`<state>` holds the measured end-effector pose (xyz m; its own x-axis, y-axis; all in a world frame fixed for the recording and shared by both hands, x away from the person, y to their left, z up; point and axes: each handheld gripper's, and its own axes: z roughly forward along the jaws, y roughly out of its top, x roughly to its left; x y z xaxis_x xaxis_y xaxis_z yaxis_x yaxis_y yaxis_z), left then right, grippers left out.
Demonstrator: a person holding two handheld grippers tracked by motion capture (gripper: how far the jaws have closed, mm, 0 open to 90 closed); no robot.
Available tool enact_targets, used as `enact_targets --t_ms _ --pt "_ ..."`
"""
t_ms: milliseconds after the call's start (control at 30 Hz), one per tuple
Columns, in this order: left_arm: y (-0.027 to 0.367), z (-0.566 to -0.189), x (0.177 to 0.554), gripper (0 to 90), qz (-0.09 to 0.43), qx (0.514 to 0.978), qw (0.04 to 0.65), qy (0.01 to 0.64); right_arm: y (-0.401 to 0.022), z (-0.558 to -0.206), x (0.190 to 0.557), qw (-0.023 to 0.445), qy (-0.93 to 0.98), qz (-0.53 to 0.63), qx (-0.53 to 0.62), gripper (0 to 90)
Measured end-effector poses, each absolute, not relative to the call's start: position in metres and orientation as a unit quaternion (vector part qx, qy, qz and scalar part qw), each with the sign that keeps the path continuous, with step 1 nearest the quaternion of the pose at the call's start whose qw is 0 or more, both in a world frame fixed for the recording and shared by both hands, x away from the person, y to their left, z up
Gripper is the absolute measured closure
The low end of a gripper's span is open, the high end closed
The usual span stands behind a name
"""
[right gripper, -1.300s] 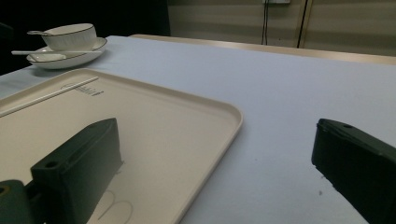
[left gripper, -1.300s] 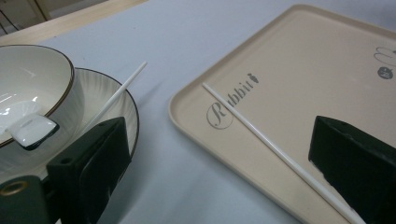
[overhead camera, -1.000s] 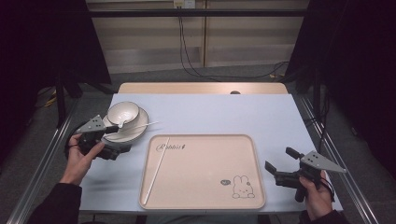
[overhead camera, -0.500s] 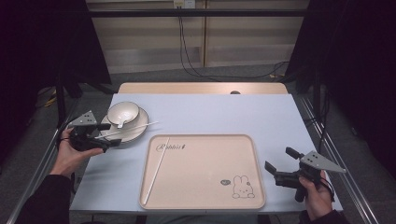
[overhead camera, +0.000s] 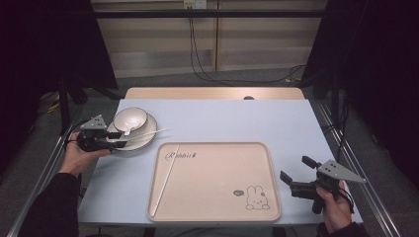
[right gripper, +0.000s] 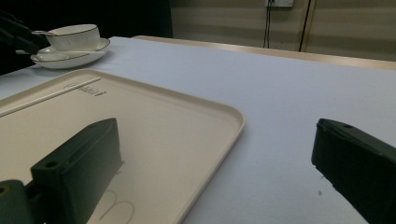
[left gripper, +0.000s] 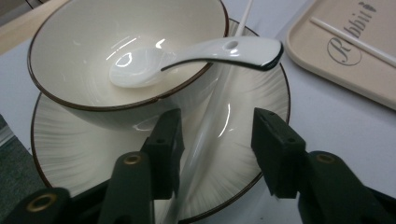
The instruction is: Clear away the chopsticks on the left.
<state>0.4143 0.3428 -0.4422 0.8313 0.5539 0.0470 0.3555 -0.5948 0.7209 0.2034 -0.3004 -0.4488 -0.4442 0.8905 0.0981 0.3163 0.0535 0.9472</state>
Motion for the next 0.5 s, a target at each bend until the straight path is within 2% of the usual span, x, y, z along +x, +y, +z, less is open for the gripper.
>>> enact_targets --t_ms 133,267,500 --pt "0.342 -0.444 0.416 57.6 0.131 0.889 0.359 0.253 -0.300 -0.449 0.203 0.272 0.671 0.522 0.451 1.1" --pt "0.337 -0.444 0.419 65.3 0.132 0.898 0.339 0.246 -0.299 -0.449 0.203 0.269 0.668 0.525 0.454 1.1" --pt "0.329 -0.449 0.423 70.7 0.122 0.907 0.327 0.236 -0.300 -0.449 0.203 0.268 0.671 0.523 0.452 1.1"
